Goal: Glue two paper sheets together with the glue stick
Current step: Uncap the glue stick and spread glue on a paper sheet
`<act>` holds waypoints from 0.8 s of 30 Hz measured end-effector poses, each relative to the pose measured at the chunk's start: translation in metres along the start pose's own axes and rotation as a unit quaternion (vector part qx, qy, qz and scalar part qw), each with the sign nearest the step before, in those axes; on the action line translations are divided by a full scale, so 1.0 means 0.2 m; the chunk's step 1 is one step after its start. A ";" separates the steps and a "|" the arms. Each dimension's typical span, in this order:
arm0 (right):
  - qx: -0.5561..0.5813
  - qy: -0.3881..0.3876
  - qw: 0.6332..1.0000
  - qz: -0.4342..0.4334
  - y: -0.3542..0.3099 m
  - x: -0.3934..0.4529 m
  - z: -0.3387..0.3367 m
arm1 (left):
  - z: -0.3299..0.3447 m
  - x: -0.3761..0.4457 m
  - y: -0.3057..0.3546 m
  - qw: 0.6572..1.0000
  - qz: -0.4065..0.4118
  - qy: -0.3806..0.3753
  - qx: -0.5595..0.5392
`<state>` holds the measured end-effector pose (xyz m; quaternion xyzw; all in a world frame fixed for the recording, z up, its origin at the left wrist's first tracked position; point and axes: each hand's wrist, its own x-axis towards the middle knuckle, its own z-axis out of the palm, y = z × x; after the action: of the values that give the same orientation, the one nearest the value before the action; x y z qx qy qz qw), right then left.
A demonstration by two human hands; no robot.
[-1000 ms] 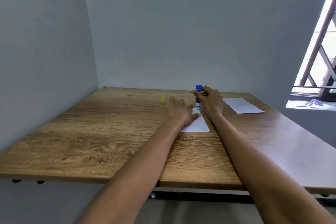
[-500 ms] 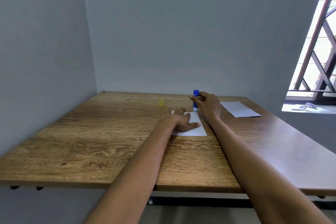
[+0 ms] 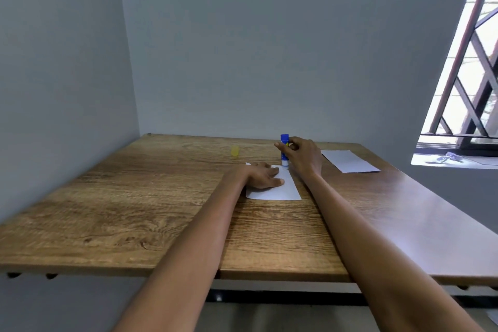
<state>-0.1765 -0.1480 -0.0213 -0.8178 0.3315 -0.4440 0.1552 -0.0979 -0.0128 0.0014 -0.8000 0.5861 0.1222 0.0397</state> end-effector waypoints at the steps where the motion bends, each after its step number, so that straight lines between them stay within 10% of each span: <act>1: 0.003 0.000 1.000 0.001 0.00 -0.01 0.00 | 0.00 0.00 0.00 1.000 -0.001 0.003 0.000; 24: 0.048 0.022 0.999 0.010 -0.07 -0.27 -0.21 | 0.06 -0.04 0.05 0.994 -0.040 0.083 -0.058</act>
<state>-0.2258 -0.0982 -0.0242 -0.7959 0.3214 -0.4759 0.1919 -0.1114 -0.0049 -0.0076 -0.8312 0.5468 0.0869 -0.0506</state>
